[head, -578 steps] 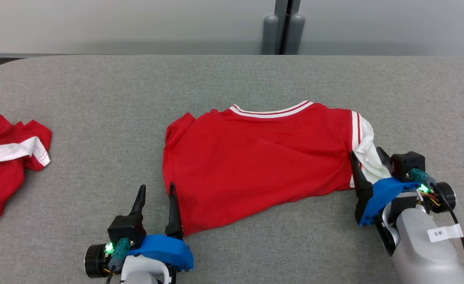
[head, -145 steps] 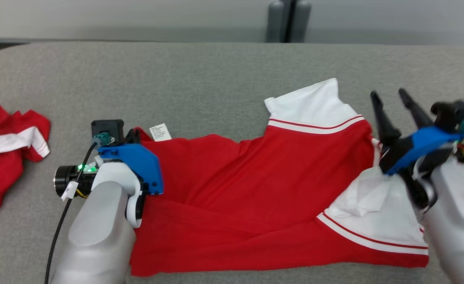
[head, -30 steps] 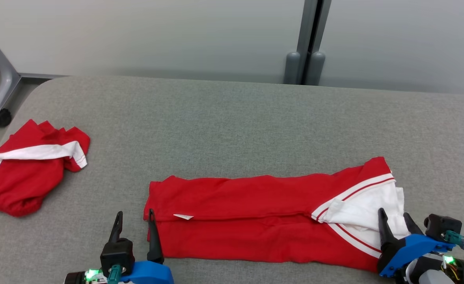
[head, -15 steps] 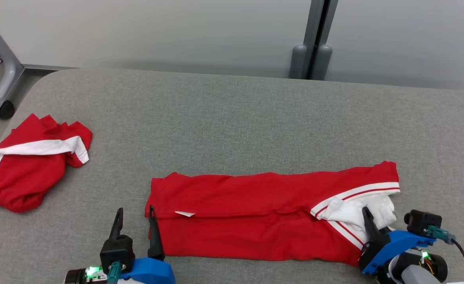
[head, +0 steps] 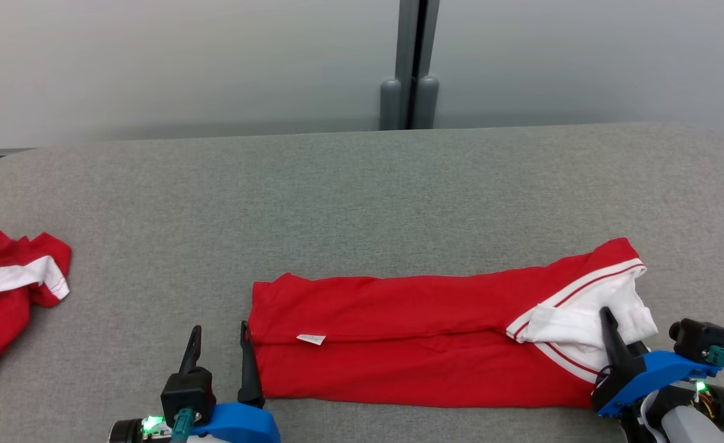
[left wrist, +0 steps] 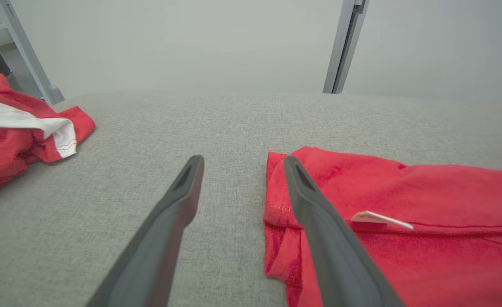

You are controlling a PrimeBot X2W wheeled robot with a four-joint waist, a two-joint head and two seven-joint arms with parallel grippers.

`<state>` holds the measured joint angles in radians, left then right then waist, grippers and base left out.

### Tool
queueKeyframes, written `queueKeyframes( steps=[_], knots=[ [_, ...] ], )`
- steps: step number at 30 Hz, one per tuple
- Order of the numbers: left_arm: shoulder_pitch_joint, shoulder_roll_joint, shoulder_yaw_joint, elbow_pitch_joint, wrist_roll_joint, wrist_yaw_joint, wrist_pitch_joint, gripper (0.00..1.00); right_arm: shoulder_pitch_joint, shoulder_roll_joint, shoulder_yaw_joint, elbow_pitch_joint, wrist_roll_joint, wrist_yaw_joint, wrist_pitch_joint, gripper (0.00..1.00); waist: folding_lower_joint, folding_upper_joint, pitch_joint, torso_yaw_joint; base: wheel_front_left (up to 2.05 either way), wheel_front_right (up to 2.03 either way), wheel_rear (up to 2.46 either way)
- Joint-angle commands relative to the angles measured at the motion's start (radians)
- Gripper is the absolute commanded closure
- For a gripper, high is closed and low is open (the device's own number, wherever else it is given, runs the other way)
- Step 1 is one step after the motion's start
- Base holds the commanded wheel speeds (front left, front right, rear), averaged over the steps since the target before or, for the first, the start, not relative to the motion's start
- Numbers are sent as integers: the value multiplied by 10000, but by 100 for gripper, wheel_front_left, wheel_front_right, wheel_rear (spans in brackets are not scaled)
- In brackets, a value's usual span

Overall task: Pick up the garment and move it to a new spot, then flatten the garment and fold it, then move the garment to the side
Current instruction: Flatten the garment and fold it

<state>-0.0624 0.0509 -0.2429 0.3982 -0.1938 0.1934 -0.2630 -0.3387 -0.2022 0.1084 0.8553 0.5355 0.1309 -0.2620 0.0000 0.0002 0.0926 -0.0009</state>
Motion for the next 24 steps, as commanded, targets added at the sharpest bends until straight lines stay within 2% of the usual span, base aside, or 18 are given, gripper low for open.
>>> queueKeyframes(
  steps=[1, 5, 9, 17, 24],
  knots=[
    [-160, -7, -110, 26, -82, 31, -25, 0, 99, -67, 62, -266, -65, -2, -37, 100, 0, -2, -105, -248, 0, 0, 0],
    [-257, 1, -268, 89, -178, 74, -24, 0, 93, 36, 432, -795, -207, -1, -38, 100, 0, -2, -90, -261, 0, 0, 0],
    [-339, 3, -460, 141, -234, 98, -24, 0, 70, 315, 1081, -1456, -71, 1, -35, 100, 0, -2, -62, 75, 0, 0, 0],
    [-264, -5, -755, 189, -196, 42, -24, 0, -67, 675, 2836, -2242, 547, 1, -35, 100, 0, -2, 86, 1491, 0, 0, 0],
    [-245, -7, -1127, 178, -333, 86, -24, 0, -559, 928, 3855, -1904, 947, -1, -36, 100, 0, -2, 328, 2870, 0, 0, 0]
  ],
)
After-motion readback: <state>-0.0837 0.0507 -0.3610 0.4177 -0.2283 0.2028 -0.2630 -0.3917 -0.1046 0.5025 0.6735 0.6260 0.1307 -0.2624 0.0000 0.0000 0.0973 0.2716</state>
